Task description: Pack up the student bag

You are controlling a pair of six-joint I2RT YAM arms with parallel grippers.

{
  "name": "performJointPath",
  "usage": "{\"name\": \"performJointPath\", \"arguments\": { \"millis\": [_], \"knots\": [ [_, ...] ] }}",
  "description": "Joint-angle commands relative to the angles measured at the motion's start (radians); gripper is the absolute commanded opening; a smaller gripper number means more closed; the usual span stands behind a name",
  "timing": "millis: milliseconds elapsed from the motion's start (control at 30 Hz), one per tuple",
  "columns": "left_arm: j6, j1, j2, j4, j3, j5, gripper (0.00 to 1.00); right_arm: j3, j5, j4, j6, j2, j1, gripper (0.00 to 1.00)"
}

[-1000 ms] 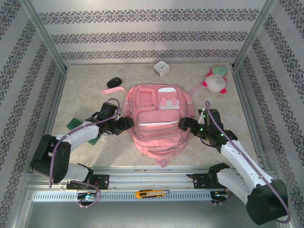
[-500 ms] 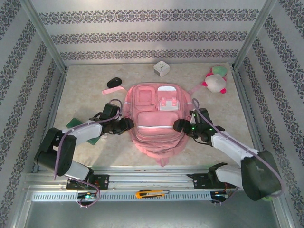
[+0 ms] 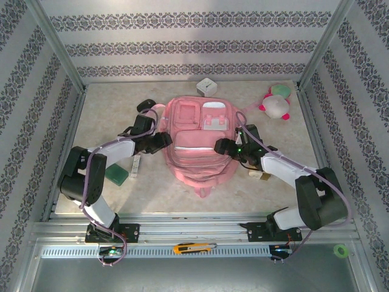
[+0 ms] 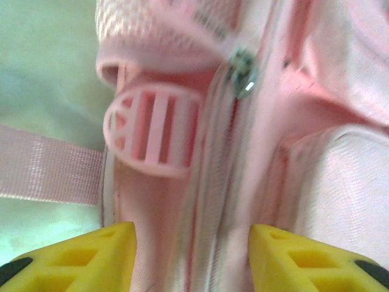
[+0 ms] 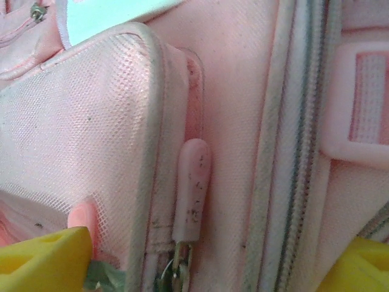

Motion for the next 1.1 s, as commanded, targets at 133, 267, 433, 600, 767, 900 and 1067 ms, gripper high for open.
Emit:
{"name": "performJointPath", "arguments": {
  "millis": [133,267,433,600,767,900,1067],
  "knots": [
    [0.136,0.017,-0.195,-0.201,0.035,-0.102,0.59,0.107,0.193,-0.398,-0.160,-0.272,0.009,0.91],
    [0.231,0.021,-0.316,-0.352,0.050,-0.203,0.65,0.137,0.189,-0.531,-0.184,-0.376,0.019,0.90],
    [0.159,0.101,-0.456,-0.451,0.007,-0.205,0.70,0.155,0.206,-0.500,-0.151,-0.393,0.153,0.87],
    [0.107,0.225,-0.539,-0.549,-0.021,-0.219,0.75,0.236,0.264,-0.442,-0.144,-0.275,0.299,0.88],
    [0.053,0.301,-0.612,-0.622,-0.034,-0.320,0.97,0.306,0.267,-0.357,-0.162,-0.131,0.385,0.90],
    [0.027,0.329,-0.640,-0.665,-0.030,-0.454,0.99,0.332,0.263,-0.288,-0.153,-0.063,0.399,0.89],
    [-0.027,0.370,-0.563,-0.745,-0.043,-0.541,0.99,0.322,0.235,-0.217,-0.134,-0.022,0.416,0.89]
  ]
}}
